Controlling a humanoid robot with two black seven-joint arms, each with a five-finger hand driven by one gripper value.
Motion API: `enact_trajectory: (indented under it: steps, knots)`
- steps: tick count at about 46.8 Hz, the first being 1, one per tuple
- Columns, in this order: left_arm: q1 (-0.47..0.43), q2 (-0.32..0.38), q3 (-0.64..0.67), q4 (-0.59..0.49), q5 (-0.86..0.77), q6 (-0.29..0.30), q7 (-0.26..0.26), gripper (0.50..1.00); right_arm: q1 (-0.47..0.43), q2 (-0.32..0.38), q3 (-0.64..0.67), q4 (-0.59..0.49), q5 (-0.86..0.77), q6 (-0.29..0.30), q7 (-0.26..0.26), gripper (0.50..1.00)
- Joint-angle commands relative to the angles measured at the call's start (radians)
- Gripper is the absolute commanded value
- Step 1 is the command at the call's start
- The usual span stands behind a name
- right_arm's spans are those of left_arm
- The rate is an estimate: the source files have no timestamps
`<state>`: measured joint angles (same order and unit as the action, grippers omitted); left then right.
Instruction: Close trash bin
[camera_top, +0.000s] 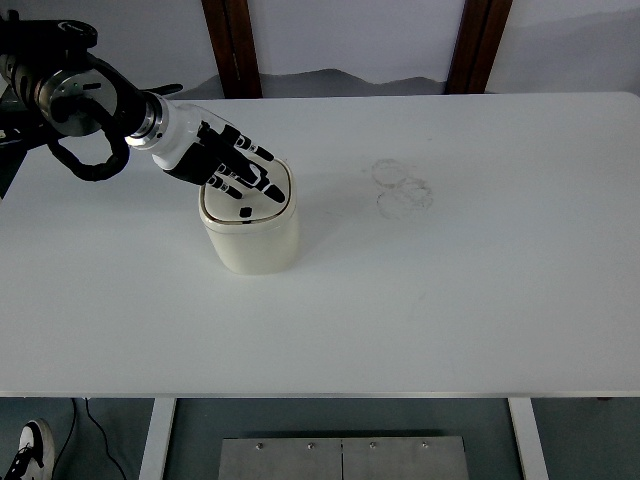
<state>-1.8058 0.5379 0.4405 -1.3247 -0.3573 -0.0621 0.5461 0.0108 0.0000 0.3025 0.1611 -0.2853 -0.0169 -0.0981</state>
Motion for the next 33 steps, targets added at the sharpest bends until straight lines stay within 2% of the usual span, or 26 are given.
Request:
enact_trajectory:
  steps: [1, 33]
  knots:
    - [-0.001, 0.000, 0.000, -0.001, 0.000, -0.001, 0.000, 1.000, 0.000, 0.000, 0.000, 0.000, 0.000, 0.000, 0.000, 0.995]
    - [0.003, 0.004, 0.003, -0.001, 0.000, 0.001, 0.000, 1.000, 0.000, 0.000, 0.001, 0.000, 0.000, 0.000, 0.000, 0.995]
